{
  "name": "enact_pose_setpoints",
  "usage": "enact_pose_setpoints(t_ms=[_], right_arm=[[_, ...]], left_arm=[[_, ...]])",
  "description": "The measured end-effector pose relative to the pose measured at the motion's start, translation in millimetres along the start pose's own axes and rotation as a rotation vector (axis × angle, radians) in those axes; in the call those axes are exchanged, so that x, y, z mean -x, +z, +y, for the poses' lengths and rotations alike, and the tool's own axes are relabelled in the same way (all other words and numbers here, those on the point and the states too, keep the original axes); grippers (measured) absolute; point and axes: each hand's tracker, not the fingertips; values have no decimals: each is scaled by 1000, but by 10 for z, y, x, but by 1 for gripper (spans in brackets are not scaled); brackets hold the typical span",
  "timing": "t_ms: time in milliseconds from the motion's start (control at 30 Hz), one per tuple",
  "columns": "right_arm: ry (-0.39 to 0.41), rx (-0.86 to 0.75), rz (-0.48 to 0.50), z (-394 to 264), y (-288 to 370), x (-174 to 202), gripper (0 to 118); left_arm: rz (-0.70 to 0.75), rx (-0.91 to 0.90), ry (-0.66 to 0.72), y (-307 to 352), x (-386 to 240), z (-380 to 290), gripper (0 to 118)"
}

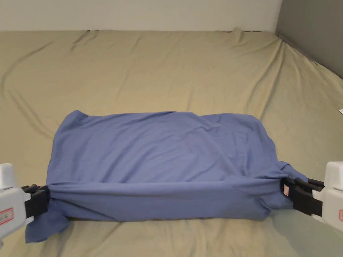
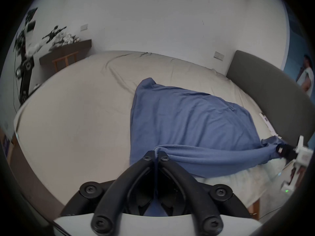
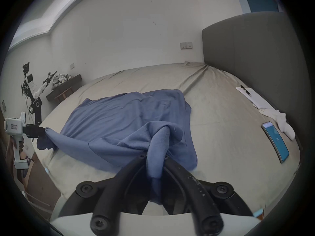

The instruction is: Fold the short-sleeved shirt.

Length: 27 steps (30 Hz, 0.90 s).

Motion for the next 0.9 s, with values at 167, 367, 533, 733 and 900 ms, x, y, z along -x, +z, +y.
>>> enact_pose_setpoints(t_ms=[167, 367, 533, 733, 900], right_arm=[[14, 76, -21, 345, -550, -60, 10], [31, 124, -44, 395, -1016, -56, 10], [40, 133, -70, 246, -1128, -25, 10], [49, 194, -135, 133, -1190, -24, 117], [50, 27, -104, 54, -901, 0, 118]], left_arm=[[51, 59, -96, -482, -144, 204, 1], [49, 92, -54, -929, -72, 208, 1], [69, 134, -104, -1139, -111, 80, 1], [104, 85, -63, -1224, -10, -2, 94], [85, 64, -122, -1072, 20, -57, 114]])
